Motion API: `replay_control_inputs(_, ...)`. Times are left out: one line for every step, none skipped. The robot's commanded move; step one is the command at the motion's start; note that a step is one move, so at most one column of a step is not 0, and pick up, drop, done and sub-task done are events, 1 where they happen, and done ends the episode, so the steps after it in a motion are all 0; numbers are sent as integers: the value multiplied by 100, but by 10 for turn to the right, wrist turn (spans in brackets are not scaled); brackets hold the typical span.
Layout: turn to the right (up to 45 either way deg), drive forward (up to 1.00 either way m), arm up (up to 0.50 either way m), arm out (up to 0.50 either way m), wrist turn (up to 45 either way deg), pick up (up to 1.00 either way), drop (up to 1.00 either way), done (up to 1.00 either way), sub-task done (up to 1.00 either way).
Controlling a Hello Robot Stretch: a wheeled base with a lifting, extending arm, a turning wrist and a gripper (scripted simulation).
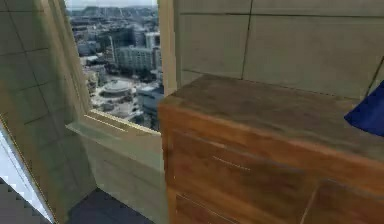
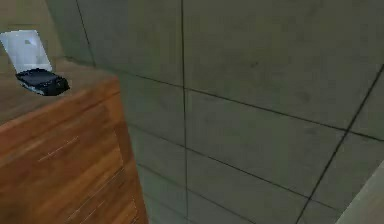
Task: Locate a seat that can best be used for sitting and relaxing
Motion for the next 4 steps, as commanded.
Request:
replay_control_inputs(-450,0,0,0,0,0,0,0,0)
replay_control_inputs(-450,0,0,0,0,0,0,0,0)
replay_control_inputs(-150,0,0,0,0,0,0,0,0)
replay_control_inputs(0,35,0,0,0,0,0,0,0)
